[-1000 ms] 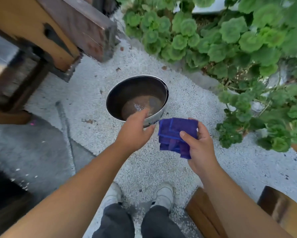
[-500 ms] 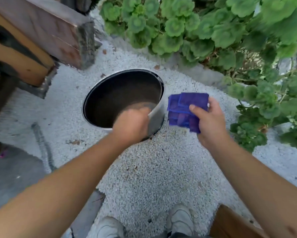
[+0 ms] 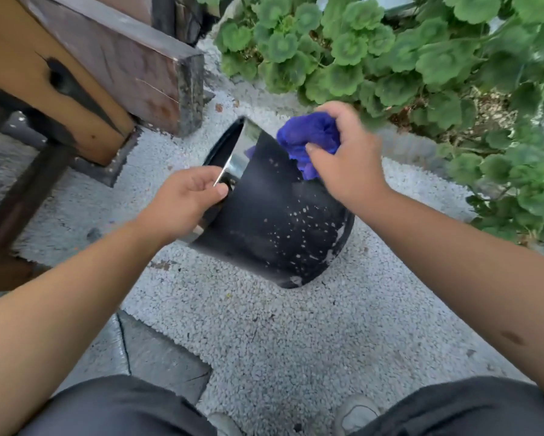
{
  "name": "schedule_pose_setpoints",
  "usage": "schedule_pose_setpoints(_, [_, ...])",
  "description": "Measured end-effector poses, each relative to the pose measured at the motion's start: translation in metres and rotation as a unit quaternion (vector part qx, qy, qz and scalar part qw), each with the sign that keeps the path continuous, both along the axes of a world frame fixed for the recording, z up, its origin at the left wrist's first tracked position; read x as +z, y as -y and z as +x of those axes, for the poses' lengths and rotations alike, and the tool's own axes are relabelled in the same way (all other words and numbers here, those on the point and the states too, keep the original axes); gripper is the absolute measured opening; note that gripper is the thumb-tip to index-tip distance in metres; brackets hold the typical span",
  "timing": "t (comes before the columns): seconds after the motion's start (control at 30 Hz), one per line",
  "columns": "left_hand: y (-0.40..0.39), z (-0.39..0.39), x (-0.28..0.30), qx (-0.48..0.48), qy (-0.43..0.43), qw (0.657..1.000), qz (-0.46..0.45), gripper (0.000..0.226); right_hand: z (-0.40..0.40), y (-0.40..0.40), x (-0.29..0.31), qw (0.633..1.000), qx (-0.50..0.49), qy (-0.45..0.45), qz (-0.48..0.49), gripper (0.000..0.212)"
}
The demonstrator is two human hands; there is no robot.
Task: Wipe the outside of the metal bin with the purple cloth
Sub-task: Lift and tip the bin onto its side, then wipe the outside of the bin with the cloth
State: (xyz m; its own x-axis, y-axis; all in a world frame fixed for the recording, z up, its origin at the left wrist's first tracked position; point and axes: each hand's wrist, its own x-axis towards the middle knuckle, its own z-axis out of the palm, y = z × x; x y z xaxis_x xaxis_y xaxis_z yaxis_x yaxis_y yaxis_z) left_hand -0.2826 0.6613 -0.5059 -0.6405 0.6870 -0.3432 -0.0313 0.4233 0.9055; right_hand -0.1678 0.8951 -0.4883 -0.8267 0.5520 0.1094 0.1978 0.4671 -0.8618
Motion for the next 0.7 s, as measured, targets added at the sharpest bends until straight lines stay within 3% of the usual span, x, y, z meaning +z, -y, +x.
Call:
schedule_pose_setpoints(0.1, [0.003, 0.002, -0.007, 0.019, 0.014, 1.000, -0.010, 0.020, -0.014, 0.024, -0.011, 0.989, 0.109, 0.064, 0.080, 0.042])
schedule_pose_setpoints(0.2, [-0.005, 0.006, -0.005, 0.064, 0.033, 0.997, 0.017, 0.017, -0.017, 0.051, -0.030, 0.960, 0.195, 0.120, 0.159, 0.068])
schedule_pose_setpoints(0.27, [-0.009, 0.014, -0.008, 0.123, 0.002, 0.992, 0.011, 0.018, -0.020, 0.067, -0.038, 0.962, 0.175, 0.105, 0.181, 0.072])
schedule_pose_setpoints(0.4, [-0.010, 0.029, -0.022, 0.164, -0.069, 0.984, -0.010, 0.006, -0.034, 0.094, -0.047, 0.975, 0.090, 0.119, 0.165, 0.058])
schedule_pose_setpoints(0.47, [-0.009, 0.028, -0.028, 0.169, -0.106, 0.979, -0.031, 0.006, -0.040, 0.105, -0.054, 0.982, 0.051, 0.113, 0.141, 0.051])
schedule_pose_setpoints(0.6, [0.003, 0.022, -0.043, 0.146, -0.229, 0.958, -0.091, 0.011, -0.039, 0.110, -0.073, 0.976, 0.035, 0.111, 0.182, 0.046])
schedule_pose_setpoints(0.7, [0.009, 0.018, -0.048, 0.143, -0.253, 0.950, -0.113, 0.018, -0.026, 0.091, -0.090, 0.975, 0.015, 0.133, 0.175, 0.044])
